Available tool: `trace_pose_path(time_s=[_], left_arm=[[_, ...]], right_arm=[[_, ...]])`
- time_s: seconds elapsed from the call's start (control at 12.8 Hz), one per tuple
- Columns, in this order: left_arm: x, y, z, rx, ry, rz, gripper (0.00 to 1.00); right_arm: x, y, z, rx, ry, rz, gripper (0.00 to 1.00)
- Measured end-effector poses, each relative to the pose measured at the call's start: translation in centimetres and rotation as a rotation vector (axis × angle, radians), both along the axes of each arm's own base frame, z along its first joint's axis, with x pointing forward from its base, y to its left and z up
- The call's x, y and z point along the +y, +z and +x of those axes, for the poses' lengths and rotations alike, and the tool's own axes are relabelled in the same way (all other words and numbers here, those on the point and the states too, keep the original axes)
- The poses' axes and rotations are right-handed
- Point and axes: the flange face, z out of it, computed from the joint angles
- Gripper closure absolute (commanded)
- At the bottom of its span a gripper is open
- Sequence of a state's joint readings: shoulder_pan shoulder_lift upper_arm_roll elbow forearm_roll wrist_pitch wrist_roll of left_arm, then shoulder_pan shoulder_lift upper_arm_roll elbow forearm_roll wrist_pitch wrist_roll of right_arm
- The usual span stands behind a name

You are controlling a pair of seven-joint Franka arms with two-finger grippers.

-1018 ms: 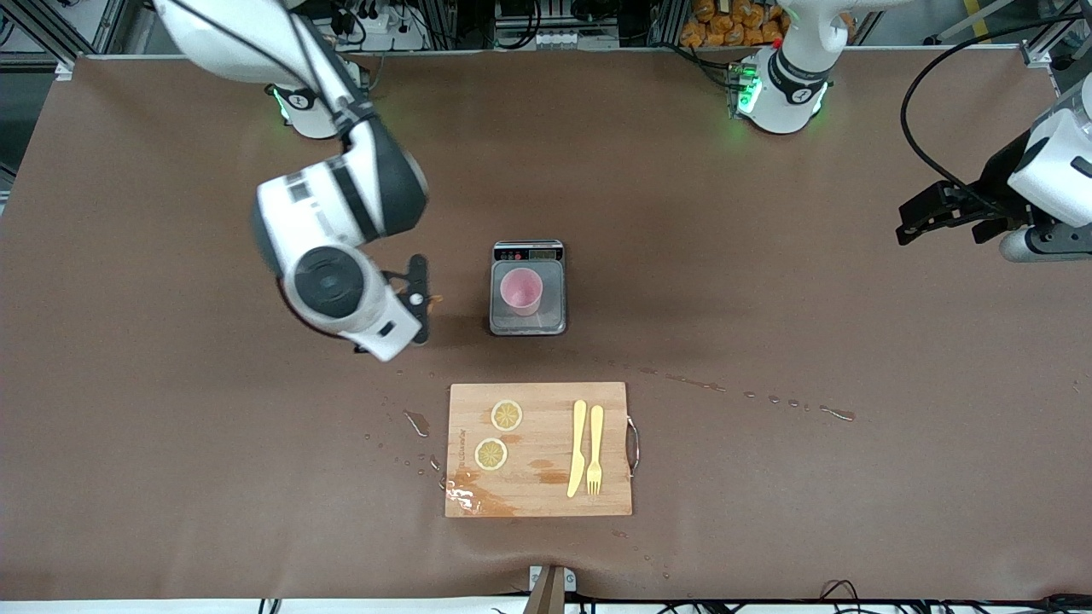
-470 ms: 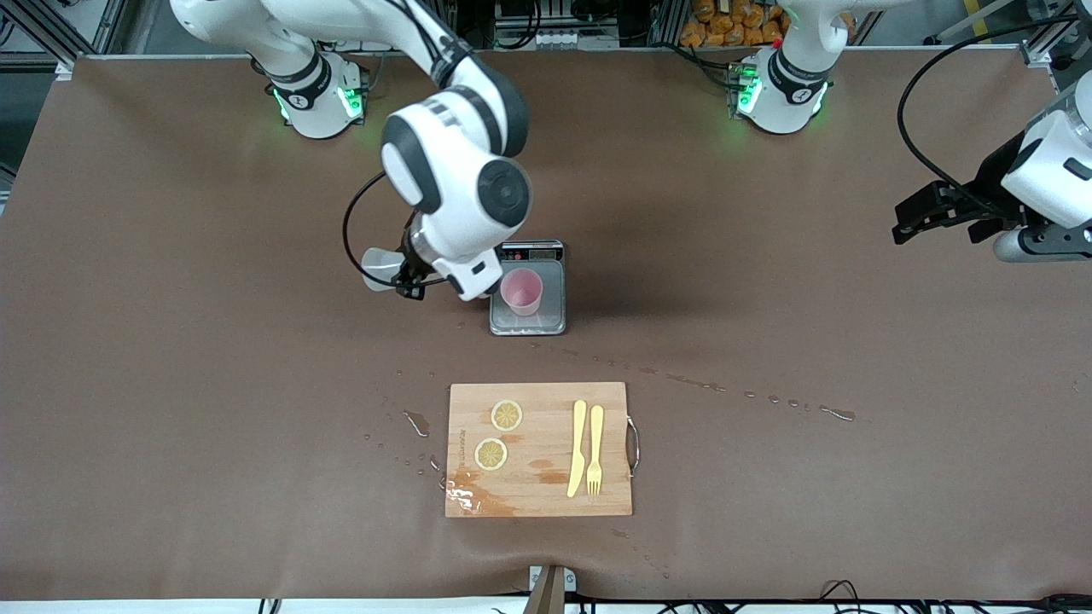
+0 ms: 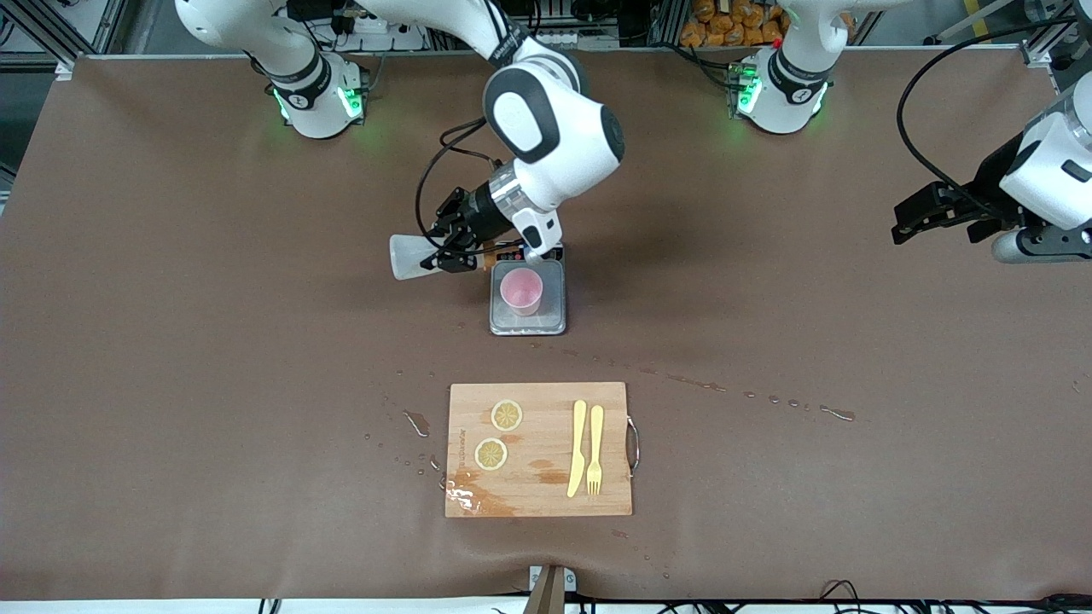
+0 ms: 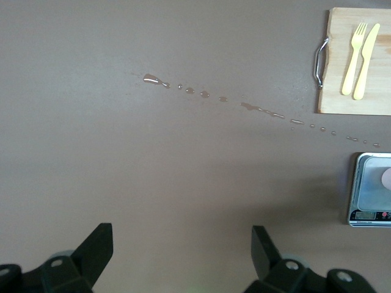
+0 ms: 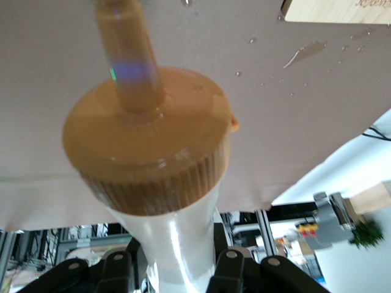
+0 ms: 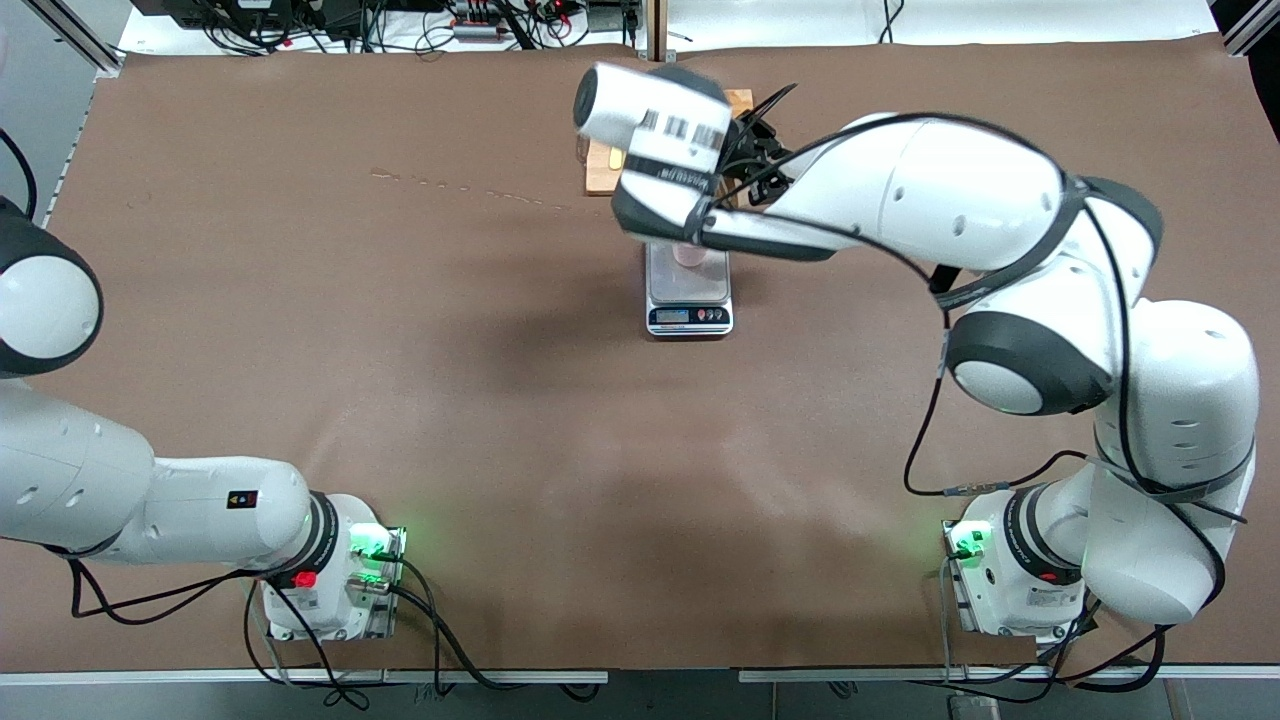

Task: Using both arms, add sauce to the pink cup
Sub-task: 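Tilt the bottle nozzle over the pink cup with the right gripper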

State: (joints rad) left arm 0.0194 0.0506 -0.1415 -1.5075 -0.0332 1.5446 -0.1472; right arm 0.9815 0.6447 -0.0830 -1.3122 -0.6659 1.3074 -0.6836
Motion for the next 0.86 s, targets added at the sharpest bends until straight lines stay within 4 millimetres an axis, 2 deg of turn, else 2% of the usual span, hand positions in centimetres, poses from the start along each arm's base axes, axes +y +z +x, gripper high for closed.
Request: trace_pose_path(time_s=[0.16,0.55,0.71,0.86], left_arm=[[0.0,-0.2,0.0,0.004,0.000,0.000,0.00],[0.0,-0.8,0.0,0.017,0.000,0.002,0.00],[0.1,-0.8,0.0,0.018,0.002,0.002,0.00],[0.3,-0.9,0.0,0.018,0.005,0.002,0.00]], right_arm=[[-0.6,-1.0,0.7,-0.018,-0.006,-0.037,1.00],[-1.6,-0.4,1.7,-0.032,-0.032,-0.047,1.00],[-3.1,0.1,3.2,-0.032,-0.066,-0.035,1.00],[-5.7,1.1,5.5,-0.009,-0.145,0.030,1.00]])
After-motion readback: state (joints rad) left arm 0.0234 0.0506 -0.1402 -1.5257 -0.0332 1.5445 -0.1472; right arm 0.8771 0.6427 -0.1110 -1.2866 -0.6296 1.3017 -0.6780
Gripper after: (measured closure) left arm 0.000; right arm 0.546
